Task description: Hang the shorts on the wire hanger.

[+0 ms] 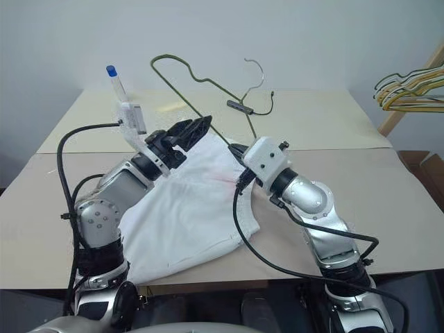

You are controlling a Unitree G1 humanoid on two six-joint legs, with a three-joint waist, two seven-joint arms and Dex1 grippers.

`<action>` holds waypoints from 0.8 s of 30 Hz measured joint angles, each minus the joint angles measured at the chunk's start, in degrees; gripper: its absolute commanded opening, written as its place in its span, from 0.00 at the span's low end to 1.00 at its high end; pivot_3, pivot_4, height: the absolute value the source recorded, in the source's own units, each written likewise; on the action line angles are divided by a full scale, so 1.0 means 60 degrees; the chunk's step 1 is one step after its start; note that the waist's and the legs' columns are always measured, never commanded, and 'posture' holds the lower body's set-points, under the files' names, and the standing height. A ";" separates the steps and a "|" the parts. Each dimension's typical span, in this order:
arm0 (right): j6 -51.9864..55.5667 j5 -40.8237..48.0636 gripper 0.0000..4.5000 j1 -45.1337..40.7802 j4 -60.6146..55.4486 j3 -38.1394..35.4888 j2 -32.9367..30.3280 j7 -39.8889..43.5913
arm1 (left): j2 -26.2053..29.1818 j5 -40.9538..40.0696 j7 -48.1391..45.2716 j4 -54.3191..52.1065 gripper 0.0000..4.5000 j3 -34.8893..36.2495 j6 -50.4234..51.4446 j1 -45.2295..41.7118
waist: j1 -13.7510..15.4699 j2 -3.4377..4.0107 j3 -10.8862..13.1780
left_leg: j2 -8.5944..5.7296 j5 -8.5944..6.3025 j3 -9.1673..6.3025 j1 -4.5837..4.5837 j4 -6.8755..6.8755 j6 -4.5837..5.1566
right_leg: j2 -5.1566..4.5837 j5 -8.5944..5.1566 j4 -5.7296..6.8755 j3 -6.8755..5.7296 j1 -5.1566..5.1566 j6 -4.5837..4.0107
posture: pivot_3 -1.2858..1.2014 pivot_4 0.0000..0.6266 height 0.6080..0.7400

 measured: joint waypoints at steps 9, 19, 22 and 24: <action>-0.0592 -0.0528 0.00 -0.0004 0.0473 0.0027 0.0199 -0.0100 | -0.0044 -0.0652 0.0168 0.0158 0.22 0.0164 -0.0063 -0.0191 | 0.0113 0.0000 0.0000 | -0.0004 0.0001 -0.0001 0.0000 0.0001 -0.0002 | -0.0001 0.0001 -0.0002 0.0000 0.0001 -0.0002 | 0.52 0.00 1.00; -0.1421 -0.1228 0.00 0.0009 0.0742 0.0075 0.0211 -0.0125 | -0.0020 -0.0917 0.0151 0.0158 0.01 0.0109 -0.0268 -0.0119 | 0.0136 0.0000 0.0000 | -0.0007 0.0002 -0.0001 0.0000 0.0002 -0.0003 | -0.0002 0.0001 -0.0002 0.0002 0.0001 -0.0002 | 0.51 0.00 1.00; -0.1603 -0.1349 0.18 0.0026 0.0754 0.0112 0.0209 -0.0087 | 0.0076 -0.0785 -0.0062 0.0127 0.00 -0.0038 -0.0486 0.0011 | 0.0133 0.0000 0.0000 | -0.0006 0.0002 -0.0001 0.0001 0.0002 -0.0003 | -0.0002 0.0001 -0.0002 0.0001 0.0001 -0.0002 | 0.51 0.00 1.00; -0.1742 -0.1430 0.31 0.0027 0.0752 0.0159 0.0206 -0.0072 | 0.0083 -0.0696 -0.0202 0.0076 0.00 -0.0112 -0.0695 0.0126 | 0.0131 0.0000 0.0000 | -0.0007 0.0002 0.0000 0.0001 0.0002 -0.0003 | -0.0002 0.0001 -0.0002 0.0002 0.0001 -0.0002 | 0.51 0.00 1.00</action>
